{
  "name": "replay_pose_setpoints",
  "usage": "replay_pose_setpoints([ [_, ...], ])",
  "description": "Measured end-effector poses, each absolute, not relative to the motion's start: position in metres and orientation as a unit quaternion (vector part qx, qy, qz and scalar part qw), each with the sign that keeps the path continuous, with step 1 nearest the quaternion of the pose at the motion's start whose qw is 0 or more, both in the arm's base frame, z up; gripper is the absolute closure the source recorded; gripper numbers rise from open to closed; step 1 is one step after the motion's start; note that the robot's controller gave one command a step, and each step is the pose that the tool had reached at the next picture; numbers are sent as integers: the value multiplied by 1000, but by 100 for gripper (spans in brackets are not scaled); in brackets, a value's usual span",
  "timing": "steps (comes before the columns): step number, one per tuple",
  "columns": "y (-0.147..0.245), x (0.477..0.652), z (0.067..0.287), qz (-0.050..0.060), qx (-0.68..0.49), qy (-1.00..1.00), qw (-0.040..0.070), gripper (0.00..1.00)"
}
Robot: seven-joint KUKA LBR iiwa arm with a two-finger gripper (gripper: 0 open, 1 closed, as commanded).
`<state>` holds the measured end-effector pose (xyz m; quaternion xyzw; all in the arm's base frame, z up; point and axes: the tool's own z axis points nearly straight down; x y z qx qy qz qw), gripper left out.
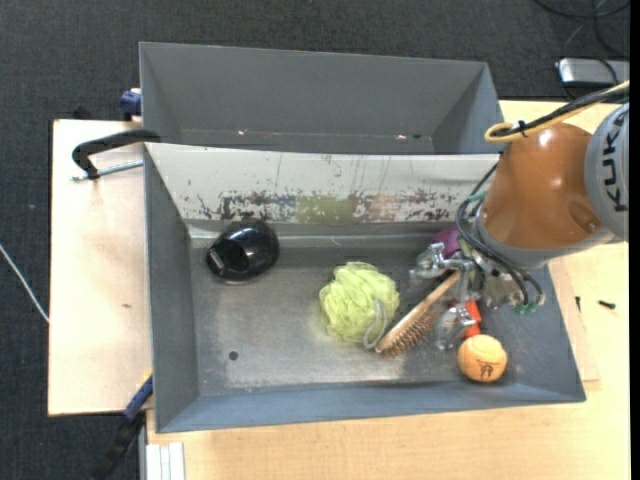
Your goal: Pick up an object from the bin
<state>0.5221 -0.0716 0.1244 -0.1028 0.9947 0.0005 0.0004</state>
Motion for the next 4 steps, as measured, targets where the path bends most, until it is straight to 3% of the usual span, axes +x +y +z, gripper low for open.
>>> replay_pose_setpoints([
  [1, -70, 523, 122, 0, -113, 994, 1, 0],
  [2, -55, 515, 69, 0, -163, 987, 1, 0],
  [3, -55, 513, 74, 1, -101, 995, 6, 100],
  [4, -55, 513, 74, 1, -101, 995, 6, 100],
])
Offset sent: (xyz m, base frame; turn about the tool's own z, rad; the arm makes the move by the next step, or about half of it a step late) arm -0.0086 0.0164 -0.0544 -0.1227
